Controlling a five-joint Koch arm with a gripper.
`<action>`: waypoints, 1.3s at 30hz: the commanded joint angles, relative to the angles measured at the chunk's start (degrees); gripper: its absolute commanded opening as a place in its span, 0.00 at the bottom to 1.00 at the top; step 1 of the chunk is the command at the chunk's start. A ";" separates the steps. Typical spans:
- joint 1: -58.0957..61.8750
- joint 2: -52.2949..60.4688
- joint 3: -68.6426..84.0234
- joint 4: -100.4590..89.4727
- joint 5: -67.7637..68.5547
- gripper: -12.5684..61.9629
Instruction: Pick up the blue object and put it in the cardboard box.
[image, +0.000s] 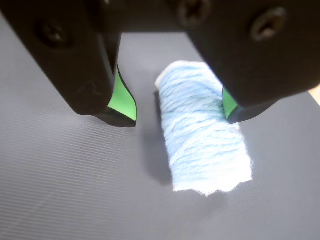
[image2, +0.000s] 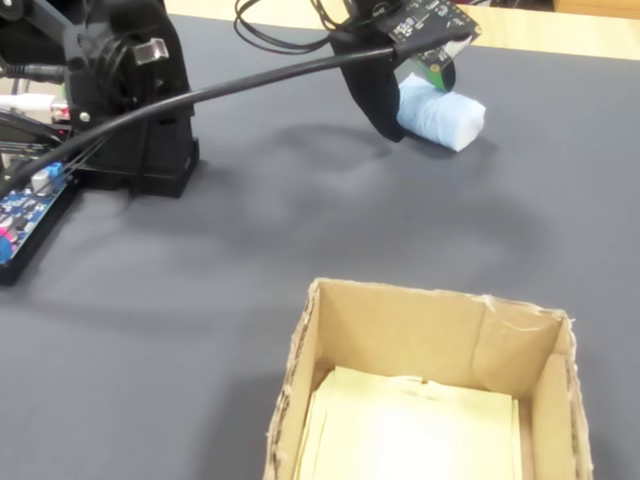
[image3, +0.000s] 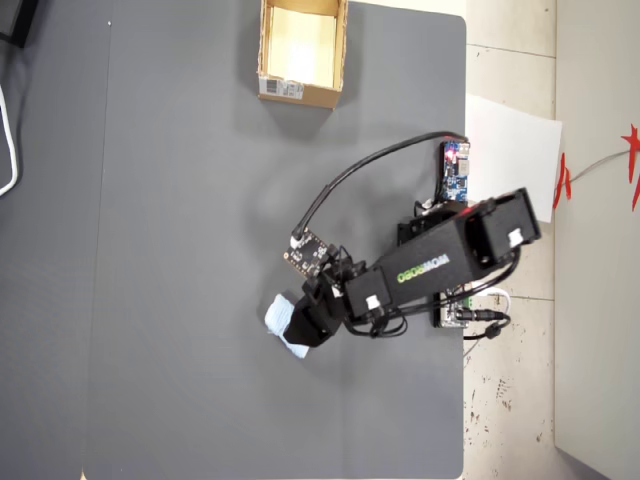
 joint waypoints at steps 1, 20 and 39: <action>-1.14 -1.05 -4.04 -0.18 4.31 0.62; -1.76 -10.28 -7.12 -1.85 -0.26 0.21; 8.09 6.33 1.14 -17.58 -11.51 0.17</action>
